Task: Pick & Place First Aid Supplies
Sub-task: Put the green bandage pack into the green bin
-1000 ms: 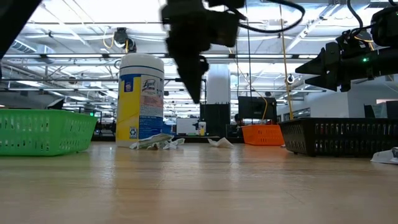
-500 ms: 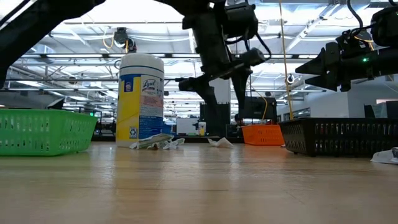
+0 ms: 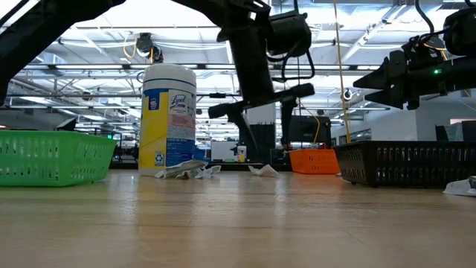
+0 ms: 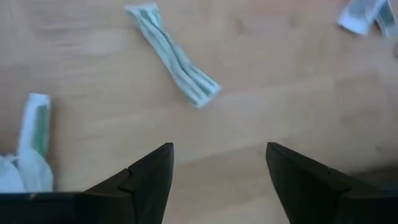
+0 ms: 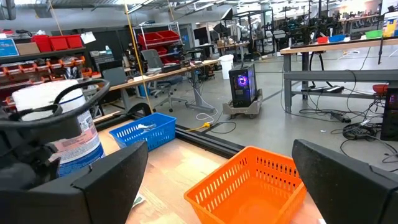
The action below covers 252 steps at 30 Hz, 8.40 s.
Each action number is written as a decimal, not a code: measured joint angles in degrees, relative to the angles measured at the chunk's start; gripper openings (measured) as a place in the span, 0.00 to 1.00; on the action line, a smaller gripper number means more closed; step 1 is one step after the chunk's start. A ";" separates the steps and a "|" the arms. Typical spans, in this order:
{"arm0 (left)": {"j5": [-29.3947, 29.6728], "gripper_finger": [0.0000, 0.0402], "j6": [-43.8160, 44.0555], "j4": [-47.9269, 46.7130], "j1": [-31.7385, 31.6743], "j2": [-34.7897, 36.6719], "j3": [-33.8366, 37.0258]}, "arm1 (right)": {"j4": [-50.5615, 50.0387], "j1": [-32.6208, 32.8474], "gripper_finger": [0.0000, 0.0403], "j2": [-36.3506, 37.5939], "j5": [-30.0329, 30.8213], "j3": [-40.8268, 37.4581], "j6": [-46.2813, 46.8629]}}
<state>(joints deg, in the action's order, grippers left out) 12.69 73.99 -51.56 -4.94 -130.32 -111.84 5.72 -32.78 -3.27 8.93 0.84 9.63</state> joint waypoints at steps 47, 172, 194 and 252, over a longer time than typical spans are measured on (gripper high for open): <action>5.34 0.40 -24.88 19.41 -1.63 0.04 6.40 | -0.02 0.00 0.98 0.01 0.00 -0.01 0.00; -13.37 0.49 -21.22 -21.69 25.43 50.31 53.92 | -0.09 0.01 0.98 -0.15 -0.01 -0.01 0.00; -12.39 0.40 -8.86 -23.39 15.74 22.25 21.15 | -0.06 0.01 0.98 -0.13 0.00 0.00 0.00; 5.19 0.40 8.02 -27.53 11.14 5.99 17.54 | 0.00 0.00 0.98 -0.15 0.00 -0.01 0.00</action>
<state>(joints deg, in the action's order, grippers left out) 17.88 82.01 -79.09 6.20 -124.33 -94.30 5.72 -32.79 -3.42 8.93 0.83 9.63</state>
